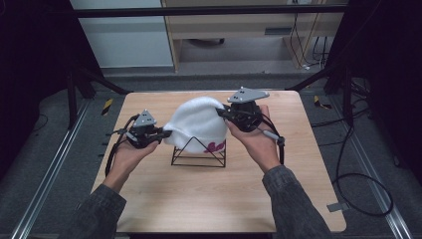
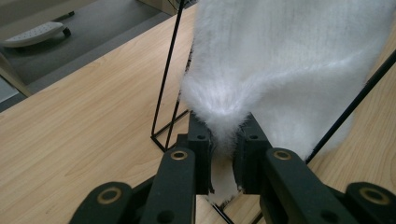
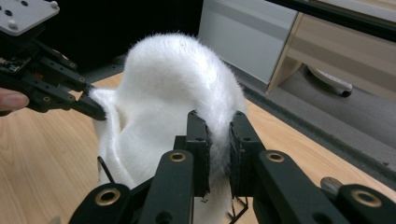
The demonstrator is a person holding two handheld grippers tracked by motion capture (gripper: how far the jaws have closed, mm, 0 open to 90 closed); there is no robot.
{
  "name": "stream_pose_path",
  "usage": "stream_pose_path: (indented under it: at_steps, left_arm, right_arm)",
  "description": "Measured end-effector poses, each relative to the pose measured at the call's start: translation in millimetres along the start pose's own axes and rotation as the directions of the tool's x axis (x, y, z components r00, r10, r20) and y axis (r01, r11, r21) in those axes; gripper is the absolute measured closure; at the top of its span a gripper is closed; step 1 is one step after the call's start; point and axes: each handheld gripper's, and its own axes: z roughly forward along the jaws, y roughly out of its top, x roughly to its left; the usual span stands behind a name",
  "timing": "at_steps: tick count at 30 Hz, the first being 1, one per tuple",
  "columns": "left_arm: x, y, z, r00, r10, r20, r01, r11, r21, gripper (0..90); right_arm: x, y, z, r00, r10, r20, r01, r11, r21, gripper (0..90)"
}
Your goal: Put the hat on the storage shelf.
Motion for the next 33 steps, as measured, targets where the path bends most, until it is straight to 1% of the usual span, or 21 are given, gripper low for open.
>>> stream_pose_path:
  at_steps: [3, 4, 12, 15, 17, 20, 21, 26, 33]
  left_arm:
    - [-0.6, -3.9, 0.8, 1.0, -0.002, 0.004, 0.002, 1.0, 0.003, 78.8]
    - [-0.7, -5.3, 0.7, 1.0, -0.003, 0.006, 0.003, 1.0, 0.005, 78.7]
    - [-2.2, -14.0, 0.3, 0.9999, -0.003, 0.013, 0.002, 0.9999, 0.012, 78.8]
    - [-3.6, -19.6, 0.4, 0.9997, -0.005, 0.024, 0.005, 0.9999, 0.011, 78.8]
    - [-4.4, -24.2, 1.3, 0.9994, -0.011, 0.031, 0.011, 0.9998, 0.014, 78.8]
    - [-6.5, -29.2, 2.9, 0.9991, -0.01, 0.041, 0.009, 0.9998, 0.02, 78.8]
    - [-6.8, -30.5, 3.3, 0.9991, -0.006, 0.041, 0.005, 0.9998, 0.021, 78.8]
    - [-6.3, -36.3, 4.1, 0.9984, -0.014, 0.055, 0.013, 0.9997, 0.02, 78.7]
    - [-7.4, -42.5, 7.6, 0.9981, -0.016, 0.06, 0.014, 0.9991, 0.04, 78.6]
  right_arm:
    - [1.6, -4.5, 0.3, 1.0, 0.003, -0.009, -0.003, 1.0, 0.008, 80.6]
    - [3.4, -8.3, 0.7, 0.9999, 0.0, -0.012, 0.0, 1.0, 0.021, 80.6]
    - [6.5, -18.4, 2.3, 0.9998, -0.003, -0.022, 0.003, 0.999, 0.043, 80.6]
    - [8.2, -23.1, 2.3, 0.9995, 0.007, -0.032, -0.006, 0.999, 0.046, 80.5]
    - [10.4, -27.0, 2.7, 0.9993, 0.008, -0.038, -0.006, 0.998, 0.055, 80.5]
    - [13.3, -31.3, 4.0, 0.9989, 0.006, -0.045, -0.003, 0.998, 0.062, 80.5]
    - [13.8, -32.0, 4.4, 0.9988, 0.005, -0.048, -0.002, 0.998, 0.064, 80.5]
    - [16.4, -32.7, 4.8, 0.9984, 0.002, -0.056, 0.002, 0.997, 0.071, 80.5]
    - [21.9, -35.4, 7.2, 0.9975, -0.009, -0.07, 0.015, 0.996, 0.092, 79.8]
